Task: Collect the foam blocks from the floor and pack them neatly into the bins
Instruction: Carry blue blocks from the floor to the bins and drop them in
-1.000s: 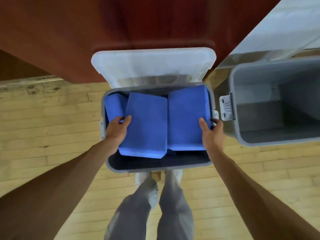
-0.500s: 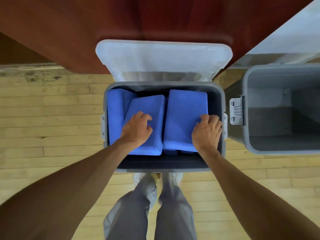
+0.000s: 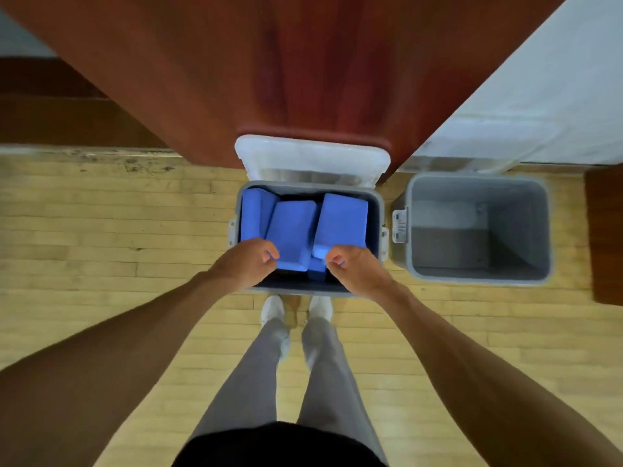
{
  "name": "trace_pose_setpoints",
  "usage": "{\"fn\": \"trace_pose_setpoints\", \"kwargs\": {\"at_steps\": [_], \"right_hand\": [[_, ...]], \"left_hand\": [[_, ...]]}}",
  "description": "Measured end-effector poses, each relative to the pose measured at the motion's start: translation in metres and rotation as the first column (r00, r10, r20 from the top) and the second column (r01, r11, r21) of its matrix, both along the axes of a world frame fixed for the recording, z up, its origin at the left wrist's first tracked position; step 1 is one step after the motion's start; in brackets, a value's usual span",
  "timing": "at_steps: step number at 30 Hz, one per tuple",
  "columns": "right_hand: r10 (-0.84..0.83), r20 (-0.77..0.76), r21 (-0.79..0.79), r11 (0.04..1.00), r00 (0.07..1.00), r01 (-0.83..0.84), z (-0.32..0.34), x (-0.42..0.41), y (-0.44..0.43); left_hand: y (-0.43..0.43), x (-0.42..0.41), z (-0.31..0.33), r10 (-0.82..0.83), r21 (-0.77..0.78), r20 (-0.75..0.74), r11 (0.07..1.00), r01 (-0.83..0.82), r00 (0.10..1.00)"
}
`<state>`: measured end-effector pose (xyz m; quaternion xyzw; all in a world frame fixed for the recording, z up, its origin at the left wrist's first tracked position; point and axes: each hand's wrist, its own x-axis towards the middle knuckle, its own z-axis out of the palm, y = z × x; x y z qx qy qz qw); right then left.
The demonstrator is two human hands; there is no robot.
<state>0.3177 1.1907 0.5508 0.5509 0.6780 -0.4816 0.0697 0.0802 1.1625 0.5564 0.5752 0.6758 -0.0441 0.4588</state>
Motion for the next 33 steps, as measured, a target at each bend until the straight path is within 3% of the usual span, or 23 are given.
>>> {"fn": "trace_pose_setpoints", "kwargs": {"at_steps": [3, 7, 10, 14, 20, 26, 33], "right_hand": [[0.078, -0.087, 0.072, 0.995, 0.993, -0.072, 0.068, -0.009, -0.008], [0.227, -0.089, 0.109, 0.970, 0.970, -0.217, 0.120, -0.029, -0.026], [0.341, -0.068, 0.060, 0.939, 0.938, -0.337, 0.132, -0.052, -0.046], [0.487, -0.013, -0.052, 0.872, 0.873, -0.487, 0.129, -0.085, -0.088], [0.667, 0.043, -0.110, 0.743, 0.744, -0.660, 0.114, -0.155, -0.168], [0.799, 0.091, -0.137, 0.602, 0.595, -0.787, 0.112, -0.262, -0.296], [0.929, 0.144, -0.187, 0.363, 0.340, -0.913, 0.114, -0.361, -0.428]], "left_hand": [[-0.028, -0.008, 0.068, 0.085, 0.078, 0.066, 0.993, -0.090, 0.994], [-0.087, -0.023, 0.131, 0.241, 0.105, 0.122, 0.962, -0.254, 0.963], [-0.153, -0.039, 0.149, 0.464, 0.097, 0.157, 0.871, -0.482, 0.872], [-0.268, -0.061, 0.145, 0.748, 0.014, 0.114, 0.657, -0.754, 0.654], [-0.444, -0.069, 0.137, 0.956, -0.058, 0.096, 0.284, -0.957, 0.278], [-0.604, -0.080, 0.136, 0.995, -0.090, 0.099, -0.016, -0.996, -0.025], [-0.756, -0.047, 0.128, 0.805, -0.107, 0.091, -0.577, -0.810, -0.586]]}}
